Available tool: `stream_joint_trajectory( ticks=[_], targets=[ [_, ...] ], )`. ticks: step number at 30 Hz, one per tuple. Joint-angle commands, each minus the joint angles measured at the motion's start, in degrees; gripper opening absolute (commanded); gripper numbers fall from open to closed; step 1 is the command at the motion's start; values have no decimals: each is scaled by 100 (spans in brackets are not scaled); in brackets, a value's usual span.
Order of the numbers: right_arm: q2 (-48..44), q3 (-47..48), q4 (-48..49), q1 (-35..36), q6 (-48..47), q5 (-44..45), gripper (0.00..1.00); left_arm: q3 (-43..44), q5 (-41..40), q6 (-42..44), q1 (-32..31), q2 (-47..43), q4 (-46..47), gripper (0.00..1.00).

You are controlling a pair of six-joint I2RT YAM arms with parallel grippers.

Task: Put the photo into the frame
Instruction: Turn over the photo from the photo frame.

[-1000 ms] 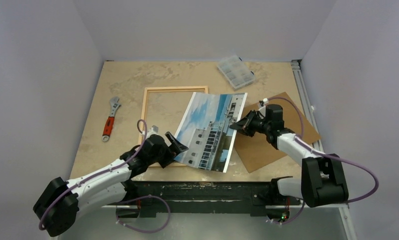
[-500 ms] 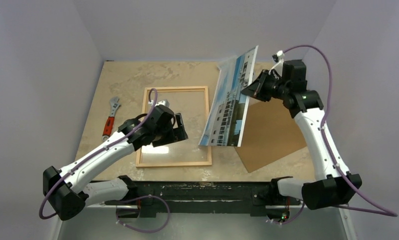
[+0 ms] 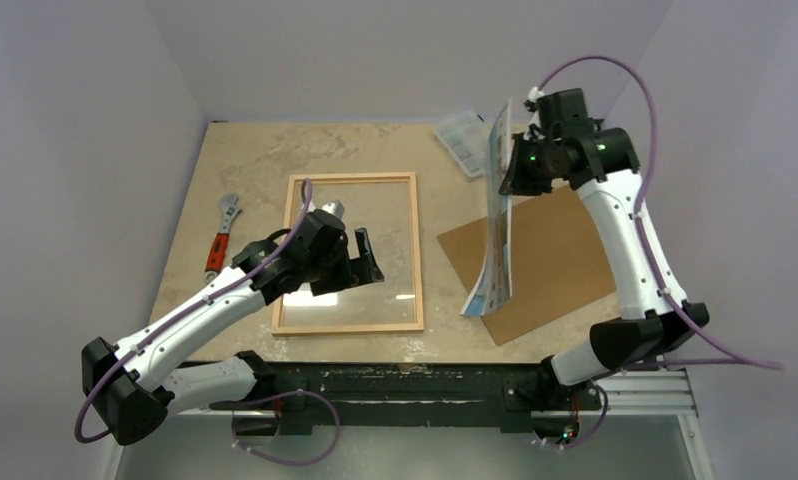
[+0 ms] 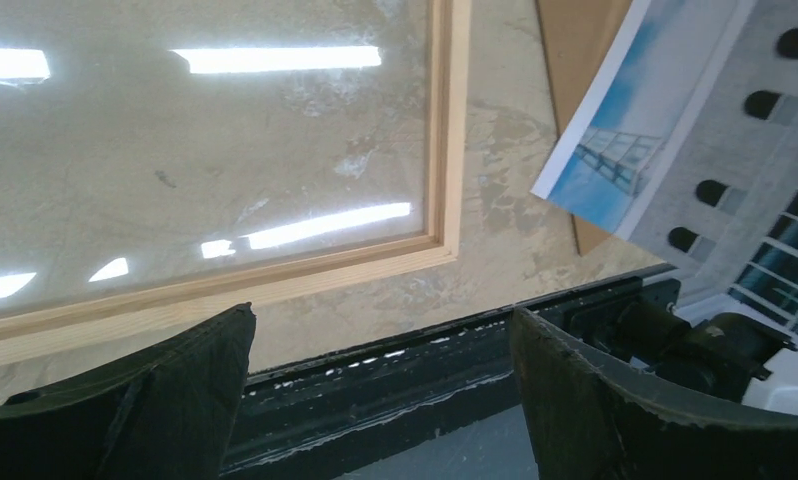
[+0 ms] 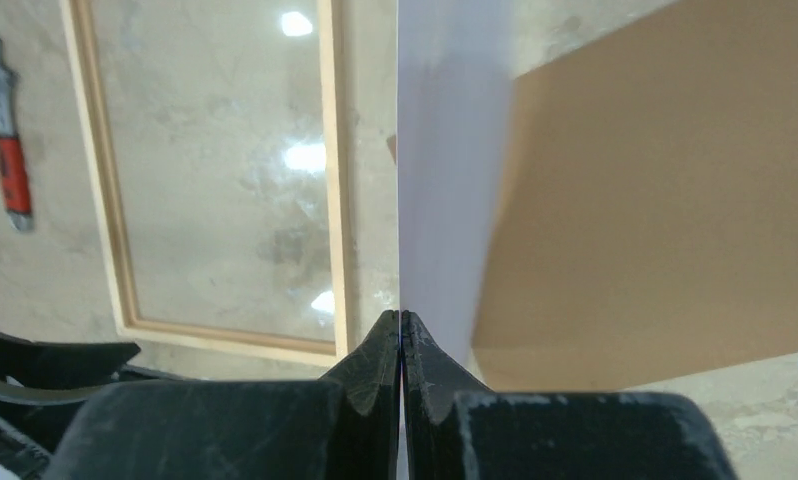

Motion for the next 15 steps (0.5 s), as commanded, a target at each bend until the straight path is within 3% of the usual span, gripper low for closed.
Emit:
stream_joint_trajectory(
  ticks=[1, 5, 9, 11, 15],
  targets=[
    [282, -103, -164, 1008, 118, 566, 0, -65, 485, -190, -10, -120, 721, 94],
    [627, -534, 334, 1756, 350, 600, 0, -184, 574, -346, -4, -127, 957, 95],
    [782, -996, 1004, 2319, 557, 23, 9, -432, 497, -567, -1, -209, 971, 95],
    [734, -1306, 1489, 2397, 701, -505, 25, -523, 397, -642, 8, -297, 887, 95],
    [537, -1923, 2375, 2396, 963, -1544, 68, -899, 207, -953, 108, -598, 786, 95]
  ],
)
